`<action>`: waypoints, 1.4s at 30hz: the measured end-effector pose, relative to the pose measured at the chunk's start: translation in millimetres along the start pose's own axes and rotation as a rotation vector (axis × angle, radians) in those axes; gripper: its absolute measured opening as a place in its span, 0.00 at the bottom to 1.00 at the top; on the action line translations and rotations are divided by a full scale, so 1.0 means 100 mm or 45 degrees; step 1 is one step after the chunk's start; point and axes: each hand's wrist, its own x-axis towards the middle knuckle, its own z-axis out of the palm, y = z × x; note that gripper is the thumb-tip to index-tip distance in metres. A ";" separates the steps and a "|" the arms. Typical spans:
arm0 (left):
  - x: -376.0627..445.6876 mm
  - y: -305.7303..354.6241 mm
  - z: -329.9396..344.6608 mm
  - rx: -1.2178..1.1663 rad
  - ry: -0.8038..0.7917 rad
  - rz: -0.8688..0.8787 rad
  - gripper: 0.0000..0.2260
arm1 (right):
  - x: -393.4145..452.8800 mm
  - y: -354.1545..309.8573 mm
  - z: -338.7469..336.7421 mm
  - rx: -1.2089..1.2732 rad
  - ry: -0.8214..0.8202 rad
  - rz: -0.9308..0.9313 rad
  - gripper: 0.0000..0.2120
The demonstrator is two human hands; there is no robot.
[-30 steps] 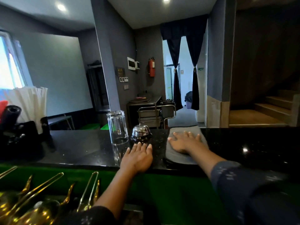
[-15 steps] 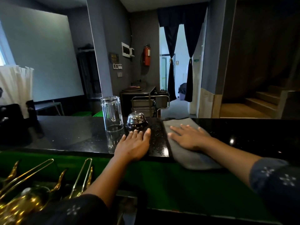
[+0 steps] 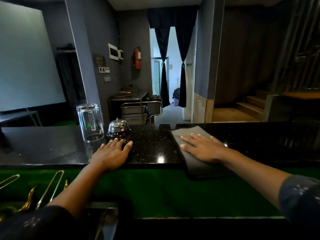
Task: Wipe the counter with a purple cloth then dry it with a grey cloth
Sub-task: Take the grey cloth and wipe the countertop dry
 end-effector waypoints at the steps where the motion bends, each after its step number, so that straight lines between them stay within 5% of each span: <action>1: 0.00 0.01 0.00 0.009 0.007 -0.004 0.31 | 0.02 0.13 -0.02 -0.001 0.008 0.046 0.28; 9: -0.01 0.15 -0.06 0.092 -0.117 -0.107 0.30 | 0.34 0.19 -0.12 0.056 0.059 0.324 0.30; 20: 0.33 1.36 0.13 -0.017 0.000 0.113 0.29 | -0.12 0.66 -0.02 -0.030 -0.016 -0.021 0.29; 27: 0.53 1.57 0.34 -0.001 -0.039 0.027 0.28 | 0.75 0.59 -0.09 0.006 0.019 0.168 0.32; 34: 0.53 1.49 0.35 0.011 -0.012 0.058 0.27 | 1.36 0.57 -0.09 -0.036 0.021 0.019 0.32; 39: 0.53 1.51 0.35 0.018 -0.005 0.046 0.28 | 1.23 1.52 -0.22 0.010 0.032 0.413 0.33; 42: 0.50 1.55 0.34 -0.003 -0.023 0.029 0.28 | 1.03 1.55 -0.26 -0.007 0.019 0.443 0.32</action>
